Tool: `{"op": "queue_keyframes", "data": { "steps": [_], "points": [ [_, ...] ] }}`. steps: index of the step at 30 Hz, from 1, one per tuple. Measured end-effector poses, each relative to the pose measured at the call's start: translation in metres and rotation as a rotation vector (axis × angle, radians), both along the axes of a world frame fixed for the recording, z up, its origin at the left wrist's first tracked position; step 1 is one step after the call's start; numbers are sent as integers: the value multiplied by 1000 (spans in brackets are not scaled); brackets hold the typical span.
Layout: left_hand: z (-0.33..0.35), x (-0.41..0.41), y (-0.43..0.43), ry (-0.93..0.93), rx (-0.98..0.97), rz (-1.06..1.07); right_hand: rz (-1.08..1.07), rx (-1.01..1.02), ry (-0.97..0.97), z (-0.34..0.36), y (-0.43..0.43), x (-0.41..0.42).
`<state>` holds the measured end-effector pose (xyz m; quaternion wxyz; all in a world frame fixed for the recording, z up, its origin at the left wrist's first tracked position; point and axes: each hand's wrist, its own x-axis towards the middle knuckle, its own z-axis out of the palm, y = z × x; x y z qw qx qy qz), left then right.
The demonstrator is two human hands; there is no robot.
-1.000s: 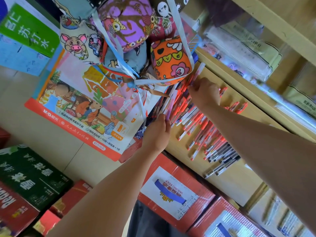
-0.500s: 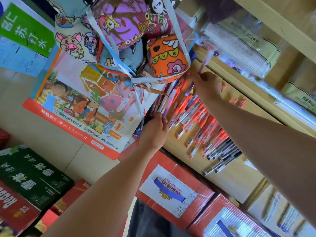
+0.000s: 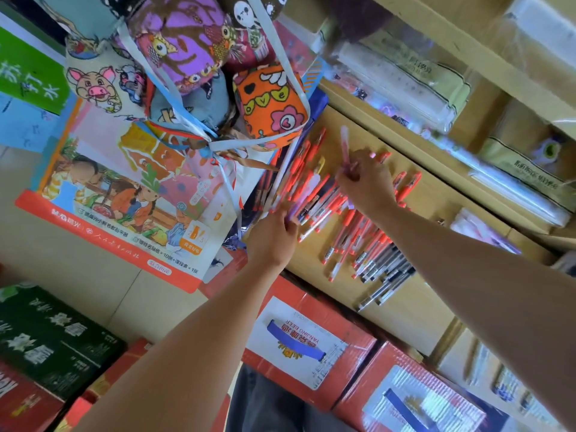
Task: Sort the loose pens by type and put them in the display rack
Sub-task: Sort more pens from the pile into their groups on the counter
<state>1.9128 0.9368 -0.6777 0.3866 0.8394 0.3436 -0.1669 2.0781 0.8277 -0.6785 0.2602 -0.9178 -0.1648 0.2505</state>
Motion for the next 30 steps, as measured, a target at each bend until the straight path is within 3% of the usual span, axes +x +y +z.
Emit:
{"op": "queue_keyframes", "data": {
  "steps": [9, 17, 22, 26, 30],
  "points": [
    [5, 0, -1, -49, 13, 35, 40, -141, -36, -2, 7, -1],
    [0, -2, 0, -11, 55, 39, 113, -135, 13, -6, 11, -6],
    [-3, -2, -5, 48, 176, 56, 172, -105, 34, -4, 5, -4],
    [-3, 0, -9, 60, 237, 28, 68, 19, 102, -4, -7, -4],
    [4, -2, -8, -8, 91, 125, -48, 63, 136, 2, -18, -8]
  ]
}}
